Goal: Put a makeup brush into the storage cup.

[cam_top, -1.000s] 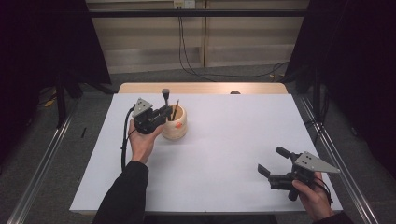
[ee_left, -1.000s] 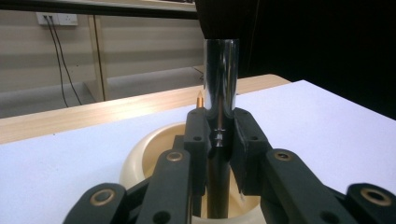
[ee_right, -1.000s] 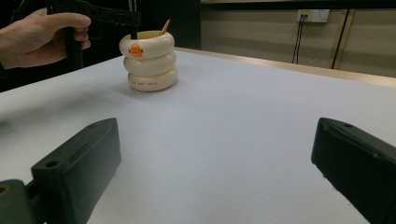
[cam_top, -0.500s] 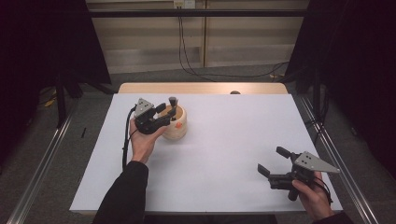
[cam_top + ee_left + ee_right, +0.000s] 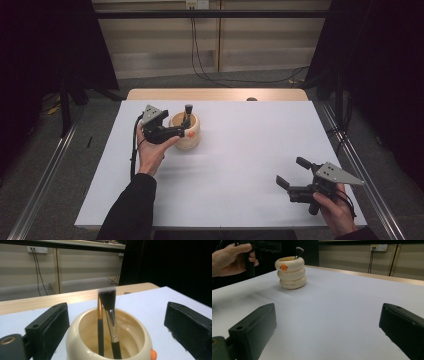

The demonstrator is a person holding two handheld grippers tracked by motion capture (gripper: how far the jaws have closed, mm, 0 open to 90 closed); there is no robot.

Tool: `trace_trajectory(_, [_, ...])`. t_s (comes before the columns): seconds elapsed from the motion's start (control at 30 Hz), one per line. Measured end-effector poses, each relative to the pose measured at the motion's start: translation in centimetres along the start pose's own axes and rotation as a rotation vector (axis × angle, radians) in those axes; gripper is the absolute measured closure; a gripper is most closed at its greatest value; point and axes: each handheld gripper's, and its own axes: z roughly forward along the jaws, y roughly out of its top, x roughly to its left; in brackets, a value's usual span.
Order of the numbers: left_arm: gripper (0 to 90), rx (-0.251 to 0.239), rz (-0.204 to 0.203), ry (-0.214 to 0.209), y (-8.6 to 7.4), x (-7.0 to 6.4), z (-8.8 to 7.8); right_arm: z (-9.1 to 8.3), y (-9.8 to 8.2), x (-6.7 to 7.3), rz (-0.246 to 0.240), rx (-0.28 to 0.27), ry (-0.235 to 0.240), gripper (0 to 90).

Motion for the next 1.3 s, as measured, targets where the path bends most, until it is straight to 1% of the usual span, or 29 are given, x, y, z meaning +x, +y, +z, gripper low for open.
trace_trajectory(0.03, [2.7, -0.01, 0.001, -0.01, 0.0, 0.0, -0.1, 0.0, 0.0, 0.0, 0.0, 0.0, 0.003, 0.6])
trace_trajectory(0.1, [1.7, -0.012, 0.029, -0.015, 0.1, -0.2, -0.1, 0.1, 0.0, 0.0, 0.016, -0.007, 0.001, 0.5])
trace_trajectory(0.13, [1.7, -0.01, 0.035, -0.013, 0.1, -0.3, -0.1, 0.1, 0.0, 0.0, 0.012, -0.001, 0.002, 0.4])
trace_trajectory(0.2, [1.7, 0.003, 0.027, -0.01, 0.1, -0.2, -0.2, 0.1, 0.0, -0.1, 0.007, 0.002, 0.009, 0.4])
trace_trajectory(0.27, [1.7, 0.009, 0.03, -0.022, 0.1, -0.2, -0.3, 0.1, 0.0, -0.3, 0.004, 0.005, 0.009, 0.5])
trace_trajectory(0.33, [1.7, 0.01, 0.036, -0.019, 0.2, -0.2, -0.5, 0.1, 0.1, -0.2, 0.017, -0.001, 0.006, 0.4])
trace_trajectory(0.37, [1.7, 0.012, 0.028, -0.018, 0.3, -0.2, -0.6, 0.1, 0.1, -0.2, 0.022, -0.002, 0.006, 0.4])
trace_trajectory(0.4, [1.6, 0.01, 0.023, -0.023, 0.3, -0.2, -0.7, 0.1, 0.1, -0.2, 0.015, 0.001, 0.006, 0.2])
trace_trajectory(0.47, [1.6, 0.02, 0.021, -0.019, 0.3, -0.3, -0.9, 0.1, 0.1, -0.2, 0.016, 0.001, 0.005, 0.0])
trace_trajectory(0.53, [1.6, 0.03, 0.007, -0.045, 0.3, -0.4, -1.2, 0.0, 0.1, -0.3, 0.025, -0.003, -0.002, 0.0])
trace_trajectory(0.6, [1.6, 0.016, 0.004, -0.045, 0.3, -0.6, -1.5, -0.1, 0.1, -0.2, 0.033, -0.005, -0.007, 0.0])
trace_trajectory(0.63, [1.6, 0.015, 0.012, -0.049, 0.3, -0.9, -1.6, -0.1, 0.1, -0.3, 0.022, -0.001, -0.005, 0.0])
trace_trajectory(0.67, [1.6, 0.017, 0.03, -0.04, 0.3, -1.0, -1.7, -0.2, 0.1, -0.3, 0.026, -0.004, -0.011, 0.0])
trace_trajectory(0.7, [1.6, 0.012, 0.032, -0.035, 0.4, -1.1, -1.9, -0.2, 0.2, -0.3, 0.031, -0.005, -0.014, 0.0])
trace_trajectory(0.73, [1.6, 0.009, 0.037, -0.043, 0.4, -1.2, -2.0, -0.2, 0.1, -0.3, 0.021, 0.0, -0.013, 0.0])
trace_trajectory(0.77, [1.6, 0.007, 0.034, -0.047, 0.5, -1.4, -2.2, -0.2, 0.2, -0.2, 0.027, -0.003, -0.015, 0.0])
trace_trajectory(0.83, [1.6, 0.004, 0.054, -0.046, 0.7, -1.6, -2.6, -0.2, 0.2, 0.0, 0.025, -0.001, -0.016, 0.0])
trace_trajectory(0.9, [1.6, -0.009, 0.066, -0.042, 0.9, -1.9, -3.0, -0.3, 0.2, 0.0, 0.027, 0.003, -0.015, 0.0])
trace_trajectory(0.93, [1.6, -0.016, 0.06, -0.049, 0.9, -2.0, -3.2, -0.3, 0.2, 0.0, 0.024, 0.006, -0.015, 0.0])
trace_trajectory(1.0, [1.6, -0.018, 0.074, -0.036, 1.1, -2.1, -3.7, -0.2, 0.2, 0.0, 0.026, 0.001, -0.02, 0.0])
trace_trajectory(1.03, [1.5, -0.024, 0.066, -0.036, 1.2, -2.2, -3.9, -0.2, 0.2, 0.0, 0.023, -0.001, -0.017, 0.0])
trace_trajectory(1.07, [1.3, -0.026, 0.068, -0.05, 1.2, -2.2, -4.1, -0.2, 0.2, 0.0, 0.022, 0.001, -0.021, 0.0])
trace_trajectory(1.1, [1.3, -0.028, 0.06, -0.056, 1.2, -2.2, -4.3, -0.2, 0.2, 0.0, 0.023, 0.001, -0.018, 0.0])
trace_trajectory(1.13, [1.3, -0.027, 0.067, -0.054, 1.3, -2.3, -4.4, -0.2, 0.2, 0.0, 0.019, 0.0, -0.015, 0.0])
trace_trajectory(1.17, [1.2, -0.03, 0.062, -0.046, 1.3, -2.4, -4.6, -0.3, 0.2, 0.0, 0.02, 0.003, -0.017, 0.0])
trace_trajectory(1.2, [1.3, -0.029, 0.072, -0.049, 1.3, -2.4, -4.8, -0.3, 0.2, 0.0, 0.019, 0.001, -0.021, 0.0])
trace_trajectory(1.23, [1.3, -0.034, 0.063, -0.054, 1.3, -2.5, -4.9, -0.3, 0.2, -0.1, 0.017, 0.0, -0.019, 0.0])
trace_trajectory(1.27, [1.3, -0.033, 0.062, -0.054, 1.3, -2.6, -5.1, -0.3, 0.2, -0.1, 0.017, 0.001, -0.021, 0.0])
trace_trajectory(1.3, [1.3, -0.031, 0.066, -0.064, 1.2, -2.6, -5.2, -0.3, 0.2, 0.0, 0.02, -0.002, -0.021, 0.0])
